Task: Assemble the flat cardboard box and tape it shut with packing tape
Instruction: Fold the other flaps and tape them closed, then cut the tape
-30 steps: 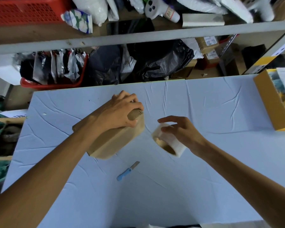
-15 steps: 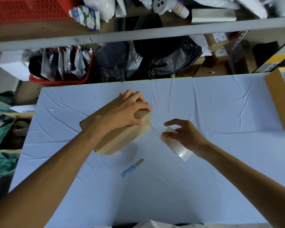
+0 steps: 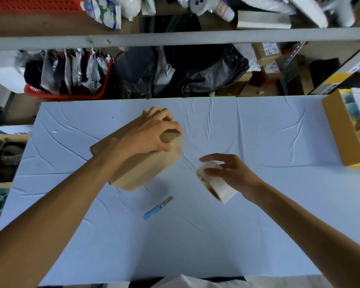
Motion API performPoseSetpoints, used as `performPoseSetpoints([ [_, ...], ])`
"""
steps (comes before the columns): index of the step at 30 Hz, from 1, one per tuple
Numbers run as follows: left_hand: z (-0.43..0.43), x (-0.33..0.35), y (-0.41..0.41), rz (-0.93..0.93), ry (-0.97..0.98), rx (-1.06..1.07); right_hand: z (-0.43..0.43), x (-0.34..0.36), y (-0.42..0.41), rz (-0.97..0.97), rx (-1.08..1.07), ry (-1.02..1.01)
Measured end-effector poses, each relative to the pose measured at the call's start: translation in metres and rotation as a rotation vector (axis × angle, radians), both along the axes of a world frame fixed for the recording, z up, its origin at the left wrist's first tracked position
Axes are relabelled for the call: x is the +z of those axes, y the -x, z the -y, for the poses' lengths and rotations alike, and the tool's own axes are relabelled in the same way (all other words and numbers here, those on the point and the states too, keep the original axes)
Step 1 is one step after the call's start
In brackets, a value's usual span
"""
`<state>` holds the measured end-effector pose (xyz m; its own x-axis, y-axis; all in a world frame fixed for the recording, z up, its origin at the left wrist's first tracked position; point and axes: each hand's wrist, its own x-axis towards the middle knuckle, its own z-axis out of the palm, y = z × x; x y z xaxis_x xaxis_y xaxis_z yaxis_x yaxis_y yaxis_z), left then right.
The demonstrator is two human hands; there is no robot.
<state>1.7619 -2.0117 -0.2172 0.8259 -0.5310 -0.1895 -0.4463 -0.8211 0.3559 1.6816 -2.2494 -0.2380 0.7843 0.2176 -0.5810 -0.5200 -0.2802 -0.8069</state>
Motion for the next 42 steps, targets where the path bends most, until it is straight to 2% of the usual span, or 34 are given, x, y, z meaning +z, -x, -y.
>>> performPoseSetpoints([
  [5,0.001,0.0,0.003,-0.022,0.018,-0.001,-0.003,-0.01,0.007,-0.178,-0.011,0.055],
  [10,0.001,0.001,0.005,-0.034,0.042,0.02,-0.005,-0.013,0.018,-0.09,-0.054,-0.014],
  [18,0.008,0.0,0.013,0.003,0.028,0.041,-0.004,-0.013,0.016,-0.05,-0.155,0.036],
  [21,0.011,0.0,0.025,0.017,0.137,0.082,-0.004,-0.015,0.015,-0.013,-0.159,0.067],
  [24,0.015,-0.01,0.054,0.206,0.322,0.147,-0.005,-0.014,0.014,-0.013,-0.196,0.043],
  [26,0.019,-0.028,0.084,0.241,0.423,0.206,-0.006,-0.013,0.015,-0.015,-0.205,0.036],
  [29,0.021,-0.076,0.133,0.151,0.375,0.262,-0.007,-0.01,0.015,-0.002,-0.196,0.053],
  [34,0.017,-0.152,0.178,-0.085,0.175,0.578,-0.006,-0.004,0.013,-0.004,-0.209,0.091],
  [42,0.011,-0.174,0.179,-0.158,0.195,0.699,-0.011,0.002,0.013,-0.01,-0.197,0.116],
])
